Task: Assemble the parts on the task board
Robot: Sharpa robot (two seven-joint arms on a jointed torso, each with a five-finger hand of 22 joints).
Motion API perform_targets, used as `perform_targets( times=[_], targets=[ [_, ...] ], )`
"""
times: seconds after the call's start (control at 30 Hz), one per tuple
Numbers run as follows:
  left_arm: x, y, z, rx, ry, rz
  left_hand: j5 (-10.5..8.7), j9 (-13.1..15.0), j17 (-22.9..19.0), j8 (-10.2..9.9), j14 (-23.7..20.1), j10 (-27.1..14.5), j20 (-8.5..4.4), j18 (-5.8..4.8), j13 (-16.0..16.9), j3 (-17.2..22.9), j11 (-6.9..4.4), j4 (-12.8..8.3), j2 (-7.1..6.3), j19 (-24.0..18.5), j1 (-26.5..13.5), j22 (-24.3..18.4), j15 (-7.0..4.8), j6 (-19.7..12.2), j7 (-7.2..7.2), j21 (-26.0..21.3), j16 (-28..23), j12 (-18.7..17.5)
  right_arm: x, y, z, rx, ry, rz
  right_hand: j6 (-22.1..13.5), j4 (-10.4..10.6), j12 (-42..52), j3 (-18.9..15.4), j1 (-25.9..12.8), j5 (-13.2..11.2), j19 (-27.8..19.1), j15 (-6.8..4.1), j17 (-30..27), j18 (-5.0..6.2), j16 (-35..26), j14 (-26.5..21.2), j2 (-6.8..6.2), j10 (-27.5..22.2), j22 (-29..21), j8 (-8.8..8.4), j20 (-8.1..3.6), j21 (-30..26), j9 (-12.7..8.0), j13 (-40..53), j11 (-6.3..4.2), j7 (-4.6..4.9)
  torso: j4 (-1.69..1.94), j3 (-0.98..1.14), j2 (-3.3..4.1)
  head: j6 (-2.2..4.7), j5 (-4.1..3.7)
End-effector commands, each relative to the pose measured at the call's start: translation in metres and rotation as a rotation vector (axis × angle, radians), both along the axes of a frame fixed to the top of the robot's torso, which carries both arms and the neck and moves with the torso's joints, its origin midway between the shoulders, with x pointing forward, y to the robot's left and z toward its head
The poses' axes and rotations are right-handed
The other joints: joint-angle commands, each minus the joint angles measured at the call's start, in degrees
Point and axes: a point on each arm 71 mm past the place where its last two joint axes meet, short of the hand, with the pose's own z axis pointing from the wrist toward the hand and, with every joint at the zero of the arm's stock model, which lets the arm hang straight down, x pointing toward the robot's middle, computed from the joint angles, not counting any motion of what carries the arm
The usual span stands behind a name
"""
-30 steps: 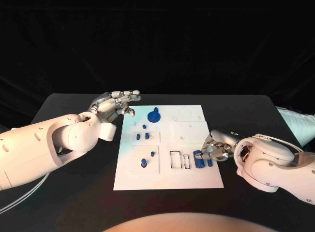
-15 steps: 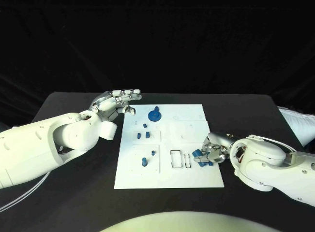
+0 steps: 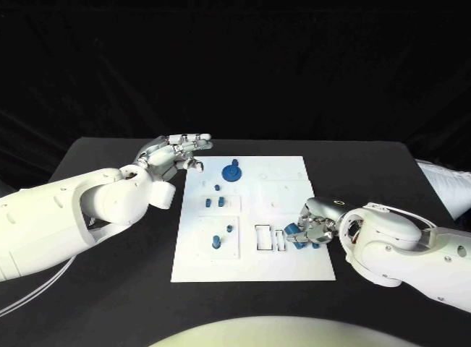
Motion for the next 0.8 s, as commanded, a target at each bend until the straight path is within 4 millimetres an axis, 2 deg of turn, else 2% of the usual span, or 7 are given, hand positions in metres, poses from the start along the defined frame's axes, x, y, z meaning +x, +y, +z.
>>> perform_targets(
  times=[0.03, 0.13, 0.23, 0.33, 0.6, 0.67, 0.8],
  targets=[
    [-0.001, -0.003, 0.001, -0.013, -0.003, -0.022, -0.04, 0.02, -0.05, 0.27, -0.45, -0.36, -0.08, 0.63, -0.07, -0.05, 0.06, -0.26, 0.03, -0.31, 0.19, -0.07, -0.04, -0.31, -0.07, -0.21, -0.38, 0.38, -0.005, 0.0, -0.003, 0.036, 0.014, -0.026, 0.81, -0.62, 7.74, 0.15, 1.16, 0.79, 2.08, -0.4, 11.47, -0.75, 0.26, 5.29, 1.47, 2.6, 4.19, 0.64, -0.44, 0.41, 0.79, 19.46, -1.52, -0.55, -0.05, -0.06, -0.04, 0.12, -0.08],
    [-0.001, -0.003, 0.001, -0.014, -0.003, -0.024, -0.04, 0.02, -0.05, 0.27, -0.45, -0.36, -0.08, 0.63, -0.07, -0.05, 0.06, -0.26, 0.03, -0.31, 0.19, -0.07, -0.04, -0.31, -0.07, -0.21, -0.38, 0.38, -0.006, -0.001, 0.006, 0.088, -0.018, -0.055, 0.84, -0.91, 8.21, 0.39, 1.85, 1.36, 2.16, -0.53, 11.64, -0.8, 0.36, 5.32, 1.93, 2.85, 4.37, 0.78, -0.58, 0.55, 1.1, 19.94, -1.66, -0.7, 0.07, -0.05, -0.06, 0.13, -0.29],
    [-0.001, -0.003, 0.001, -0.015, -0.004, -0.024, -0.04, 0.02, -0.05, 0.27, -0.45, -0.36, -0.08, 0.63, -0.07, -0.05, 0.06, -0.26, 0.03, -0.31, 0.19, -0.07, -0.04, -0.31, -0.07, -0.21, -0.38, 0.38, -0.005, 0.001, 0.018, 0.114, -0.075, -0.055, 1.01, -1.38, 9.44, 0.73, 2.79, 2.47, 2.36, -0.7, 12.0, -0.92, 0.57, 5.39, 2.33, 3.4, 4.88, 1.0, -0.74, 0.96, 1.51, 21.04, -1.86, -0.92, 0.01, -0.02, -0.08, 0.23, -0.47],
    [0.0, -0.004, 0.001, -0.016, -0.004, -0.026, -0.04, 0.02, -0.06, 0.28, -0.47, -0.42, -0.07, 0.63, -0.08, -0.06, 0.08, -0.26, 0.04, -0.33, 0.16, -0.08, -0.03, -0.35, -0.06, -0.22, -0.37, 0.39, -0.006, 0.006, 0.026, 0.138, -0.108, -0.044, 1.07, -1.5, 9.39, 0.8, 3.02, 2.42, 2.43, -0.74, 12.15, -0.97, 0.66, 5.42, 2.4, 3.4, 5.04, 1.06, -0.78, 1.09, 1.65, 21.04, -1.91, -0.97, 0.04, -0.03, -0.07, 0.39, -0.55],
    [-0.001, -0.007, 0.0, -0.018, 0.004, -0.039, -0.04, 0.01, -0.09, 0.27, -0.5, -0.5, -0.06, 0.63, -0.09, -0.08, 0.11, -0.24, 0.04, -0.36, 0.1, -0.08, -0.02, -0.42, -0.03, -0.23, -0.37, 0.4, -0.007, 0.023, 0.026, 0.183, -0.064, -0.023, 1.05, -1.5, 9.39, 1.03, 3.28, 3.12, 2.44, -0.83, 12.23, -0.97, 0.71, 5.44, 2.85, 3.45, 5.07, 1.12, -0.88, 1.12, 1.94, 21.15, -1.99, -1.03, 0.18, -0.03, -0.01, 0.54, -0.53],
    [-0.001, -0.007, -0.001, -0.018, 0.005, -0.041, -0.05, 0.0, -0.13, 0.27, -0.53, -0.57, -0.04, 0.62, -0.1, -0.13, 0.14, -0.21, 0.02, -0.38, 0.02, -0.09, 0.01, -0.48, 0.0, -0.24, -0.37, 0.42, -0.007, 0.028, 0.025, 0.19, -0.049, -0.017, 1.05, -1.26, 9.46, 0.96, 3.02, 3.28, 2.46, -0.83, 12.26, -0.98, 0.73, 5.44, 2.97, 3.49, 5.12, 1.13, -0.91, 1.16, 2.06, 21.25, -1.97, -1.0, 0.09, -0.08, 0.01, 0.55, -0.37],
    [-0.001, -0.008, -0.001, -0.019, 0.005, -0.044, -0.05, 0.0, -0.13, 0.27, -0.53, -0.57, -0.04, 0.62, -0.1, -0.13, 0.14, -0.21, 0.02, -0.38, 0.01, -0.09, 0.01, -0.48, 0.0, -0.24, -0.37, 0.42, -0.006, 0.036, 0.021, 0.193, -0.016, -0.003, 1.14, -0.32, 9.43, 0.66, 1.92, 3.51, 2.49, -0.81, 12.32, -1.0, 0.77, 5.45, 3.38, 3.54, 5.2, 1.22, -0.93, 1.22, 2.41, 21.34, -1.97, -1.02, 0.2, -0.17, 0.01, 0.43, -0.47]
  ],
)
